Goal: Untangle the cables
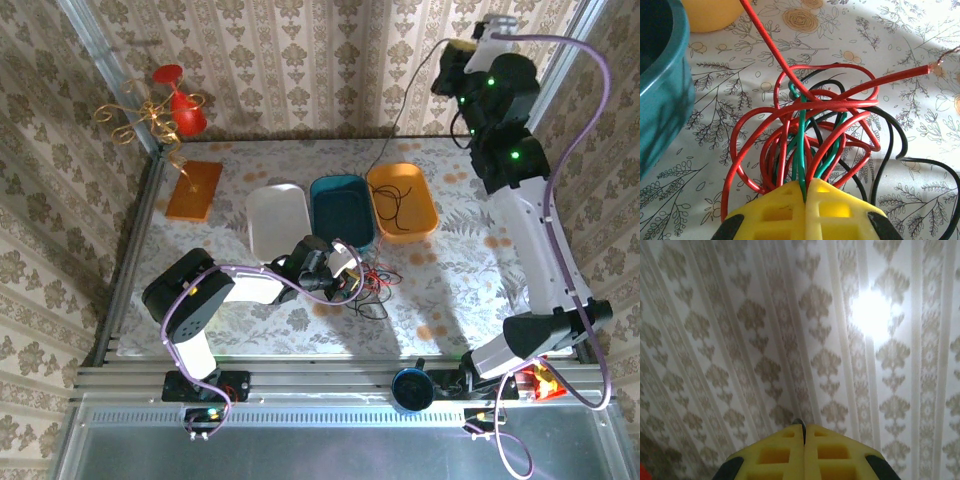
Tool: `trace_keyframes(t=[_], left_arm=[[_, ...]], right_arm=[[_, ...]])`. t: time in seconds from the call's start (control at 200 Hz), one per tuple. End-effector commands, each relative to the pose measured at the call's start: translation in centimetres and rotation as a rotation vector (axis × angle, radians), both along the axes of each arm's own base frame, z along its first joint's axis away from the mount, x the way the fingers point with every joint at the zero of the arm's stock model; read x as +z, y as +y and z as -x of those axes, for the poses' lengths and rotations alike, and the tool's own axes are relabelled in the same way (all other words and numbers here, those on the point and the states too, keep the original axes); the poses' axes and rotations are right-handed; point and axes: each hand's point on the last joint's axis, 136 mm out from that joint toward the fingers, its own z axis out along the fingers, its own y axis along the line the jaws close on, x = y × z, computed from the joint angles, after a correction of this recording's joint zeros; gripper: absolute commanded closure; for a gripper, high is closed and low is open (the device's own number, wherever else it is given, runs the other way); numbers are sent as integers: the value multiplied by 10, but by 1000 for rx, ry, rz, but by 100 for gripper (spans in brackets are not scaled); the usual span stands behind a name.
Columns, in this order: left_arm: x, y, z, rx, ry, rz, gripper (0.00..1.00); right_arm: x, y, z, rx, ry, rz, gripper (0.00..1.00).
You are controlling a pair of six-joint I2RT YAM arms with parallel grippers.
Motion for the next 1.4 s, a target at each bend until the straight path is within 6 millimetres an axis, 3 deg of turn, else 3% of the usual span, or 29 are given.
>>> trace_keyframes(t=[0.0, 0.47, 0.775, 0.96, 1.175, 1.395], left_arm=[[-42, 29, 13, 42, 78, -155, 100], [-43, 28, 13, 37, 83, -158, 100], [-44, 27, 13, 34, 89, -162, 100], [-45, 26, 14, 31, 93, -168, 100], [-46, 27, 14, 29, 95, -171, 100], [-47, 28, 14, 29, 96, -176, 100]], right_arm=[[-28, -3, -7, -38, 52, 15, 100], [-115, -62, 8, -441, 200, 24, 100], [-201, -81, 23, -694, 370, 21, 100], [-256, -68, 19, -671, 518, 84, 100], [-325, -19, 0, -368, 702, 120, 100], [-376, 20, -6, -141, 852, 140, 100]])
